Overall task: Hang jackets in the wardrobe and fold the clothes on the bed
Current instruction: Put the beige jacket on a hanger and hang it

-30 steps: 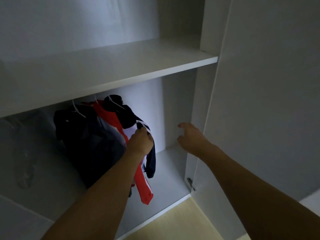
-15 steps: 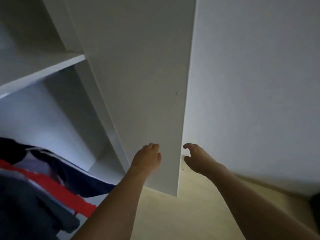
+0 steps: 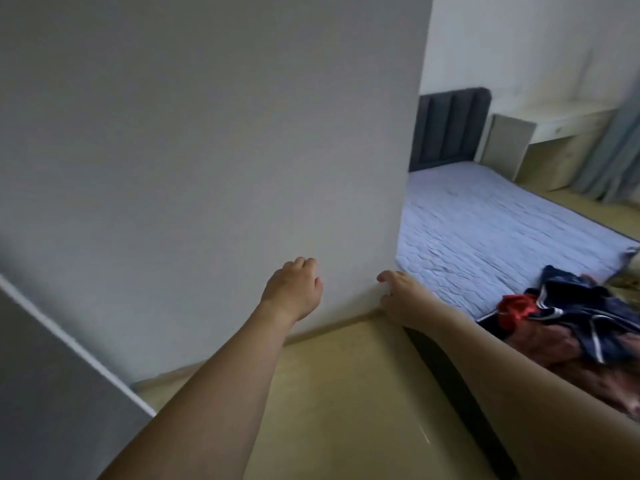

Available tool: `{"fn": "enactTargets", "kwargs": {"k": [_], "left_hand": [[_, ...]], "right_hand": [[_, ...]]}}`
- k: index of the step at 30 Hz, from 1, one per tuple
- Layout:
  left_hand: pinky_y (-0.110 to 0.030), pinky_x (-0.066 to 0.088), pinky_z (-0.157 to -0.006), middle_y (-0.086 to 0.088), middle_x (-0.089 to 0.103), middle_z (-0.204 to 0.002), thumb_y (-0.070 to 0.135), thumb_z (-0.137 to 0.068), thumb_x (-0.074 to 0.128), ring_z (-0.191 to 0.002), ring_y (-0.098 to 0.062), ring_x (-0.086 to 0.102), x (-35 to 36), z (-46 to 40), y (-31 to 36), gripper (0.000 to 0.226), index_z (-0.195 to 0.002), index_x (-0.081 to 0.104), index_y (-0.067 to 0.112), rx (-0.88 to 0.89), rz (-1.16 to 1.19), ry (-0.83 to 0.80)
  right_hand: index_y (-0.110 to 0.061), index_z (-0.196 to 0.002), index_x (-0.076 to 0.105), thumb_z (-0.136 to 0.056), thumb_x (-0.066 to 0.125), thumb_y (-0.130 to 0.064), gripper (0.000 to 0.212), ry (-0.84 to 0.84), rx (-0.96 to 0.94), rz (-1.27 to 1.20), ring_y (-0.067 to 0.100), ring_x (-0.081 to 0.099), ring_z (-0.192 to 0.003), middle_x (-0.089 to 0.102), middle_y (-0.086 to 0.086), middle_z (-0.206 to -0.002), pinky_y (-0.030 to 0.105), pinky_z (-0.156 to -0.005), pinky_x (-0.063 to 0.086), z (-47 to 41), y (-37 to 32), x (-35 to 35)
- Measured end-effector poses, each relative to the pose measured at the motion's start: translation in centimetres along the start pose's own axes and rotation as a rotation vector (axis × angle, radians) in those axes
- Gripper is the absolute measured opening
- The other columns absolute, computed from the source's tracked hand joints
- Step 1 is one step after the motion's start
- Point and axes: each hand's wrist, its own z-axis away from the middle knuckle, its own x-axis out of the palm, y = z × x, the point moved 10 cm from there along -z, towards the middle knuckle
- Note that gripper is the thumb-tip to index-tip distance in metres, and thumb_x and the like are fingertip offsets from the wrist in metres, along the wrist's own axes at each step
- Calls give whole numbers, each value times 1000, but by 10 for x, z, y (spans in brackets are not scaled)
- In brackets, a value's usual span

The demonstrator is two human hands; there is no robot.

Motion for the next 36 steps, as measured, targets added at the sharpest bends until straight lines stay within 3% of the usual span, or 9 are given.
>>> {"fn": "enactTargets", "kwargs": {"k": [7, 16, 20, 29, 36], "left_hand": [[-42, 45, -96, -12, 53, -134, 32, -100, 37, -117, -30, 52, 46, -88, 214, 43, -136, 46, 9, 172, -45, -65], [-40, 43, -99, -11, 52, -134, 29, -98, 37, -120, -32, 51, 169, -236, 414, 36, -127, 49, 11, 190, -1, -230], [-42, 43, -100, -14, 52, -133, 29, -98, 38, -120, -35, 51, 211, -293, 564, 35, -125, 49, 10, 296, 35, -290], [-44, 44, -98, -14, 55, -129, 32, -97, 41, -117, -36, 53, 321, -358, 905, 36, -124, 50, 11, 444, 120, -377], [-44, 44, -98, -7, 54, -127, 34, -93, 39, -115, -30, 52, 388, -409, 1054, 35, -122, 52, 17, 443, 77, -500]], "right_hand": [[-17, -142, 41, -93, 50, -18, 50, 81, 182, -66, 25, 41, -132, 40, 7, -148, 34, -106, 36, 8, 214, -103], [-14, -140, 44, -91, 50, -15, 50, 112, 308, -125, 25, 43, -130, 41, 9, -146, 32, -104, 36, -31, 449, -197], [-7, -137, 48, -89, 51, -13, 48, 139, 417, -141, 28, 42, -131, 46, 13, -142, 33, -105, 35, -20, 582, -257], [-14, -139, 45, -90, 50, -16, 49, 199, 619, -243, 27, 44, -128, 44, 9, -143, 33, -102, 36, 50, 906, -358], [-16, -138, 48, -84, 46, -16, 54, 173, 681, -349, 24, 46, -129, 49, 7, -141, 38, -107, 40, 43, 1087, -422]]}}
